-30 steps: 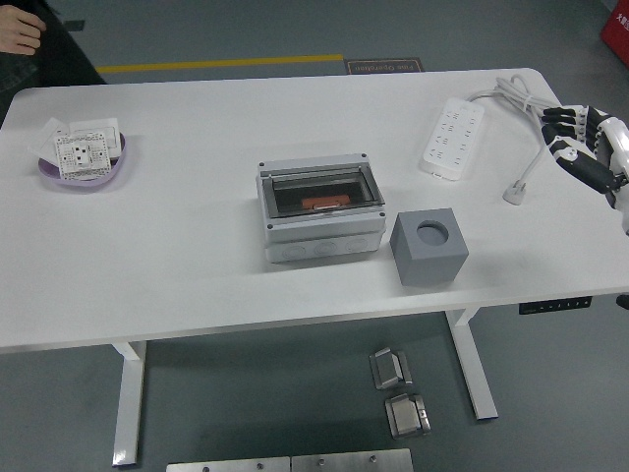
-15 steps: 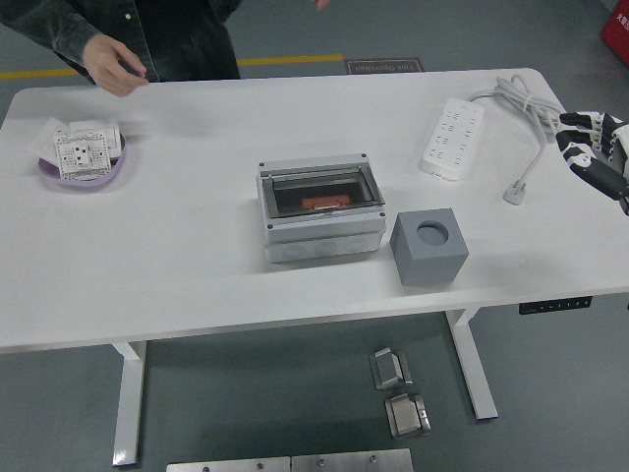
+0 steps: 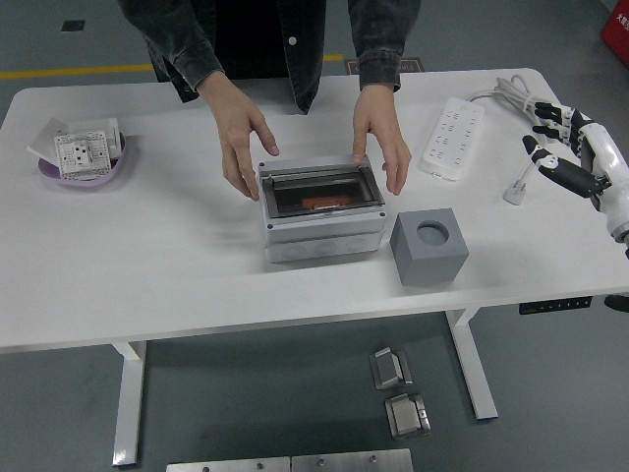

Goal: Pick up the cylinder from the cube,place it in the box,flap close box

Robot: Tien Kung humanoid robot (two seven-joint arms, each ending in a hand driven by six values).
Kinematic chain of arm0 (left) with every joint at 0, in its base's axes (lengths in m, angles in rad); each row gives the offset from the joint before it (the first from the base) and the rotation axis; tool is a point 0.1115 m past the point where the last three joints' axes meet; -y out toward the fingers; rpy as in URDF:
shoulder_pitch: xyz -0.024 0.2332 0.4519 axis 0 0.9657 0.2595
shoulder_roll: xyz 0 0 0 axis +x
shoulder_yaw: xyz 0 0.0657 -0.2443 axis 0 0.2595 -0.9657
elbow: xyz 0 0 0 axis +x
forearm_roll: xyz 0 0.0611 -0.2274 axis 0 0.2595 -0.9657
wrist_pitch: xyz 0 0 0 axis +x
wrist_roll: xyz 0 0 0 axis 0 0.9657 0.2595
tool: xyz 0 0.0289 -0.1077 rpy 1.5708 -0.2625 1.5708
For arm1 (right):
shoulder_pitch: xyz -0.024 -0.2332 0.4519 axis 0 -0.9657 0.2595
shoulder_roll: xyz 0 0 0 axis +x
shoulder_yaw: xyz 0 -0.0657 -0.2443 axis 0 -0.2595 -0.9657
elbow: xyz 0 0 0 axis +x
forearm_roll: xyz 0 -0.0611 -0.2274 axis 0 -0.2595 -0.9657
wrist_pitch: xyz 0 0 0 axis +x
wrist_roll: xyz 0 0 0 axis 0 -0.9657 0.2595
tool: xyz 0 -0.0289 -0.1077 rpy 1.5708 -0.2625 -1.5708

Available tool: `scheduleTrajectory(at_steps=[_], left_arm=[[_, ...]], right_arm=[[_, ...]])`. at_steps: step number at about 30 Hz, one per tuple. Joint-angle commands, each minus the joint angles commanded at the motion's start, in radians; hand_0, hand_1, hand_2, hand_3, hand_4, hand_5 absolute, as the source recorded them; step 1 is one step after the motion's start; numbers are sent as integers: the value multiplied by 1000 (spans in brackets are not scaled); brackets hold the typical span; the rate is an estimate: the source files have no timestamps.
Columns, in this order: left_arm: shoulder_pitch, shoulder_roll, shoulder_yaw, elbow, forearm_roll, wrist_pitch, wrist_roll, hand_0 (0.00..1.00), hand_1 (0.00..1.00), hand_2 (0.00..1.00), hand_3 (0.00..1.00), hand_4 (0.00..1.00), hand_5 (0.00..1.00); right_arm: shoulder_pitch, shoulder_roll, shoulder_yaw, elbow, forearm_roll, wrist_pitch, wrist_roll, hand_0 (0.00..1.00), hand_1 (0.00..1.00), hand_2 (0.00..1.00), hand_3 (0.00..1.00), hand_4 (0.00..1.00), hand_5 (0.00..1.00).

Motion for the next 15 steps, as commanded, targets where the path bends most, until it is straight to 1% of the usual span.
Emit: scheduleTrajectory(at_steps=[8,15], left_arm=[[8,-8,45,7,-42,-4,3,718,702,647,682,675,330],[10,-8,70,11,-66,-4,2,718,702,646,682,674,330]], right_arm=[[-8,-1,-4,3,7,1,0,891,820,845,793,672,394],[-14,1,3,6,8,2,0,887,813,841,798,673,387]])
